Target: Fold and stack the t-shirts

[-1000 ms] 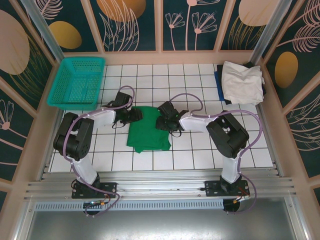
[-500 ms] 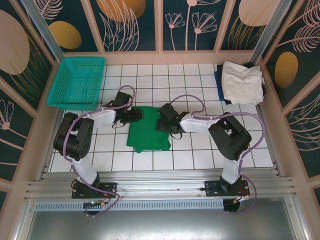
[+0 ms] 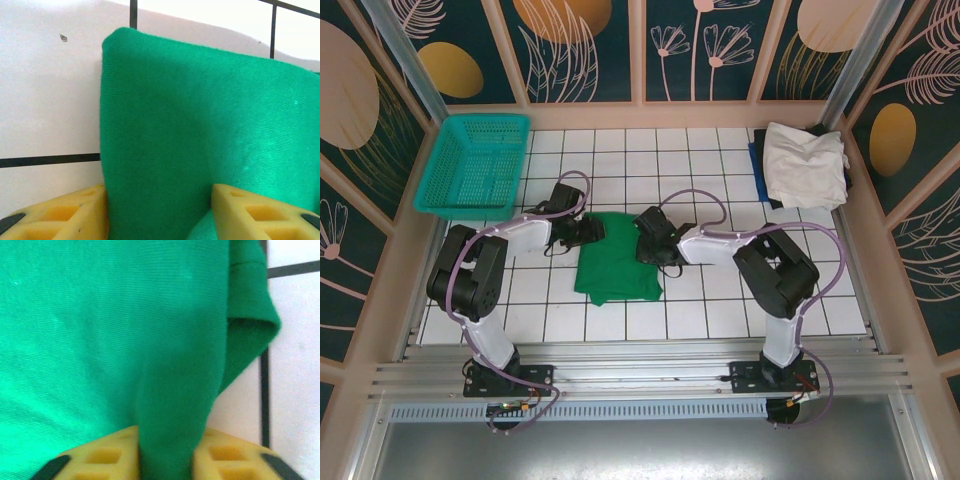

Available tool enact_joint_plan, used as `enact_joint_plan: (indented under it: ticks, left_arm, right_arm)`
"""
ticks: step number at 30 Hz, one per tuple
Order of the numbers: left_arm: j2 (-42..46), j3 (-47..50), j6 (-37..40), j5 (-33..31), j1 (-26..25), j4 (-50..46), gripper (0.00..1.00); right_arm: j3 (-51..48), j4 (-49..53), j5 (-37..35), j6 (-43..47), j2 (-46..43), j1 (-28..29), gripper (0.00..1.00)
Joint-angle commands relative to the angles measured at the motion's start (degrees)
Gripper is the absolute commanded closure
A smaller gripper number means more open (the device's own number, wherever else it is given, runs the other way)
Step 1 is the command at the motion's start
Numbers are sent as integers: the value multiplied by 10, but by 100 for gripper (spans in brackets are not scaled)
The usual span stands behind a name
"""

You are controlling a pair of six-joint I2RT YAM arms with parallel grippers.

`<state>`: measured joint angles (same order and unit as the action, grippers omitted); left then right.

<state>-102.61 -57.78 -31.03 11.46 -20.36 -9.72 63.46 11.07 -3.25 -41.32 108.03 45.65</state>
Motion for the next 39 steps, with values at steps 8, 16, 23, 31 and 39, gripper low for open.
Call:
enact_joint_plan:
  ticks: [8, 16, 23, 31, 39]
  left_arm:
    - [33, -17, 14, -2, 12, -28, 45]
    - [86, -19, 24, -14, 39, -46, 44]
    - [105, -5, 25, -14, 45, -49, 44]
    - [112, 1, 28, -15, 46, -48, 44]
    - [110, -4, 31, -12, 50, -44, 44]
  right_arm:
    - [-34, 15, 8, 63, -59, -61, 100]
    - [-53, 50, 21, 185, -139, -153, 100]
    - [-28, 72, 43, 240, -127, -236, 100]
    - [-2, 85, 61, 250, -119, -270, 100]
    - [103, 155, -51, 375, -137, -258, 100]
